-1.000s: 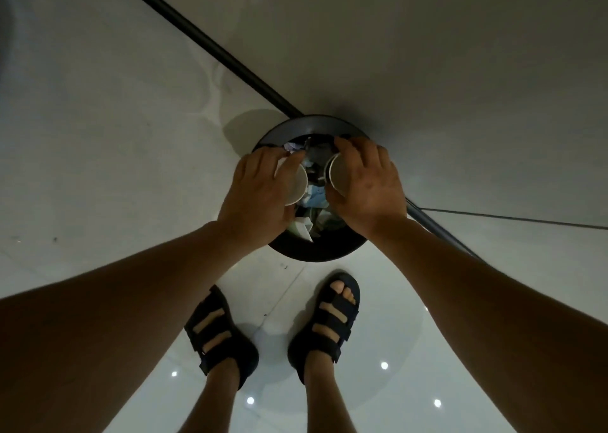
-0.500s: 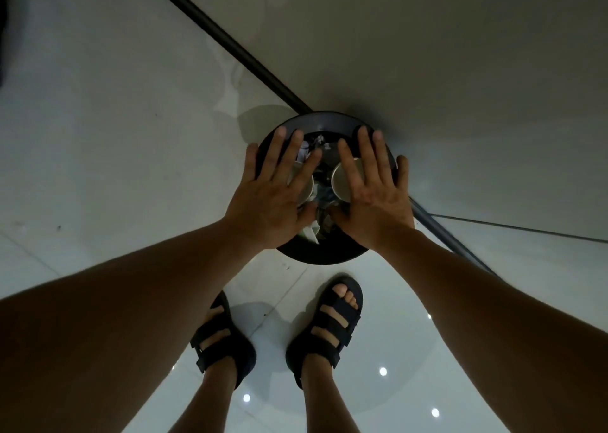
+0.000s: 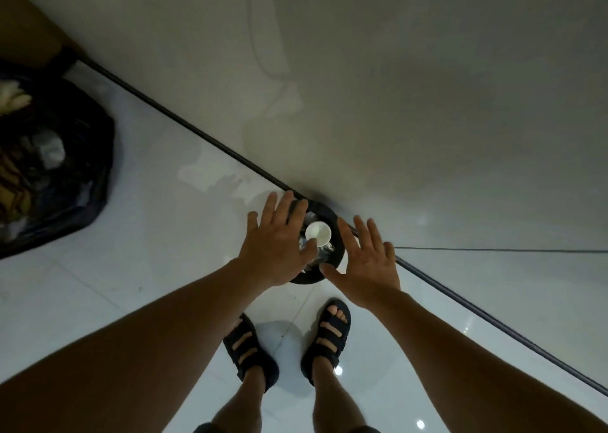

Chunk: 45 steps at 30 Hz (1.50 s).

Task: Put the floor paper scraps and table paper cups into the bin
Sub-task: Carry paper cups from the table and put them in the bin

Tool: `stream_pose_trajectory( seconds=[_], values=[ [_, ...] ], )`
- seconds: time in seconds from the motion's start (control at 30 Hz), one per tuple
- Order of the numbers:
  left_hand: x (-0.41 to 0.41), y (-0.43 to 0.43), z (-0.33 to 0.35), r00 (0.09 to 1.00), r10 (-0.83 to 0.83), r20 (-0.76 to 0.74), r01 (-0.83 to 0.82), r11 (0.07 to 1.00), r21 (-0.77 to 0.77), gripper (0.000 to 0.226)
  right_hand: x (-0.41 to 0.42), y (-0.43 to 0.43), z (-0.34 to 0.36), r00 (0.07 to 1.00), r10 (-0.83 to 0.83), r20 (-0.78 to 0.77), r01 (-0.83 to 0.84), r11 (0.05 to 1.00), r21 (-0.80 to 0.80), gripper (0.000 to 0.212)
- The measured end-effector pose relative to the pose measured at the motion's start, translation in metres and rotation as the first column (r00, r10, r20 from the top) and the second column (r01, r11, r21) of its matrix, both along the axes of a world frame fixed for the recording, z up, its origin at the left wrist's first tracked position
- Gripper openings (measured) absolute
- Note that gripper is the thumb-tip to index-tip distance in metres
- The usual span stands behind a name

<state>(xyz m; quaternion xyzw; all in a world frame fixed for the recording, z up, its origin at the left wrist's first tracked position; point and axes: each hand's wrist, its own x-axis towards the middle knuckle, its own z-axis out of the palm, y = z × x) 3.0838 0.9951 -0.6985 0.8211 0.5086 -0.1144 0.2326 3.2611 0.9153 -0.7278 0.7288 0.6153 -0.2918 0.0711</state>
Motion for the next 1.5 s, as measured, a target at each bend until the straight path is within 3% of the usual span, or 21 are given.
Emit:
stream_pose_trajectory(
  seconds=[0.17,0.37,0.47,0.67,0.87,1.03,1.3,1.5],
  values=[
    [-0.006,-0.027,0.091,0.999,-0.016,-0.027,0.013,0.992,-0.124,0.075,0.008,-0.033,0.106,0.993,-0.111,0.029,0.112,0.993,-0.033,0.089],
    [-0.002,-0.065,0.176,0.986,-0.166,0.033,0.169,0.979,-0.118,0.074,0.005,-0.111,0.211,0.951,-0.286,0.117,0.293,0.955,-0.041,0.088],
    [0.003,-0.082,0.209,0.955,-0.288,0.067,0.294,0.948,-0.124,0.075,-0.013,-0.158,0.255,0.878,-0.459,0.137,0.464,0.886,-0.008,0.087],
    [0.014,-0.135,0.26,0.839,-0.542,0.045,0.543,0.832,-0.11,0.074,-0.069,-0.253,0.314,0.642,-0.754,0.14,0.757,0.652,0.042,0.087],
    [0.056,-0.237,0.319,0.581,-0.808,0.095,0.813,0.581,-0.033,0.074,-0.116,-0.366,0.358,0.297,-0.948,0.117,0.94,0.312,0.136,0.085],
    [0.047,-0.349,0.346,0.347,-0.93,0.117,0.935,0.353,0.029,0.074,-0.181,-0.475,0.373,-0.015,-0.997,0.079,0.98,0.001,0.2,0.085],
    [-0.046,-0.573,0.369,-0.028,-0.988,0.154,0.995,-0.013,0.095,0.074,-0.351,-0.667,0.383,-0.411,-0.911,0.045,0.894,-0.393,0.214,0.086],
    [-0.137,-0.724,0.386,-0.303,-0.937,0.175,0.95,-0.282,0.131,0.073,-0.474,-0.784,0.392,-0.671,-0.741,0.018,0.725,-0.651,0.224,0.087]
  ],
)
